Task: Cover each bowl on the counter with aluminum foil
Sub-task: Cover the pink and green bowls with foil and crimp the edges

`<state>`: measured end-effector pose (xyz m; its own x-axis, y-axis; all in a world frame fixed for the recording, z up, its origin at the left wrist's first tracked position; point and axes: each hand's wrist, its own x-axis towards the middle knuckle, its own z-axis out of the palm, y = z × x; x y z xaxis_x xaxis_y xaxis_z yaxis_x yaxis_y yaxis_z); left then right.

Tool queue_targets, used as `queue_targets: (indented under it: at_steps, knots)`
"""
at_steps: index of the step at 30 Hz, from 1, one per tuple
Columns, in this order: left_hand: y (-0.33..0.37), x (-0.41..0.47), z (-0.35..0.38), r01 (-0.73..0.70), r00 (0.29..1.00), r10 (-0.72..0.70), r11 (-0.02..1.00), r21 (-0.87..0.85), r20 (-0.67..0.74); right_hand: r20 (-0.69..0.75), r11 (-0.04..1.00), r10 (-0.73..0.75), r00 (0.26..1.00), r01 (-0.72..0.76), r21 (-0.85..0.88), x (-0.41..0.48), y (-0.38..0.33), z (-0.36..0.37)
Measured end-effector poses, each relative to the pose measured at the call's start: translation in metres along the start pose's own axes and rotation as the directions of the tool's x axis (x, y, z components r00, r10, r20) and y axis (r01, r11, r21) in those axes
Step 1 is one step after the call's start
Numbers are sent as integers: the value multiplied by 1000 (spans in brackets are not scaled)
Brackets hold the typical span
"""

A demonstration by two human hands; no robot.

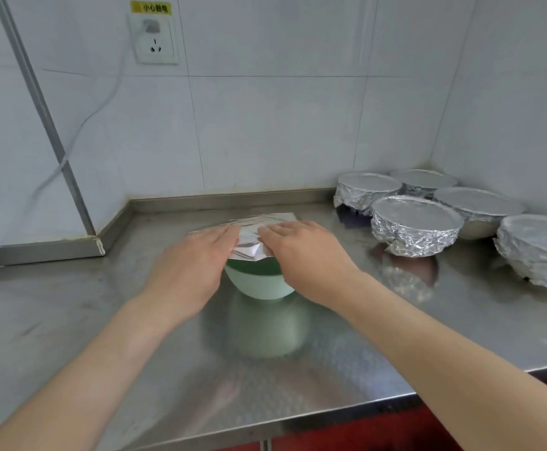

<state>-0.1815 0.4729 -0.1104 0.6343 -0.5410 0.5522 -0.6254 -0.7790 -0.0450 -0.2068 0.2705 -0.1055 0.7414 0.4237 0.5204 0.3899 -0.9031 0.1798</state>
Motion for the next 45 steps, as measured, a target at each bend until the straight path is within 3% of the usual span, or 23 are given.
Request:
queue_targets:
  at_steps: [6,8,15,23,33,37,40,45]
  knots:
    - [-10,-22,1,-42,996,30,989,139,86,-93,998,-55,994,52,-43,-38,23,8]
    - [-1,-26,7,-51,997,40,982,182,64,-105,998,-64,992,61,-35,-44,23,12]
    - [39,-13,25,-143,982,147,989,39,-117,-222,991,-130,966,125,-36,-52,22,19]
    - [31,-19,33,-226,932,245,969,99,-267,-387,992,-125,914,121,-36,-64,29,28]
    - [26,-20,32,-295,890,329,943,150,-315,-413,995,-95,906,76,-62,-62,29,34]
    - [37,-20,16,-106,982,91,991,-87,-168,-427,994,-103,898,79,-71,-63,30,35]
    - [51,-8,1,18,986,-76,936,-353,-152,-431,994,-110,895,89,-69,-63,30,35]
    - [56,11,15,176,982,-189,913,-368,2,-440,994,-108,891,92,-57,-62,29,37]
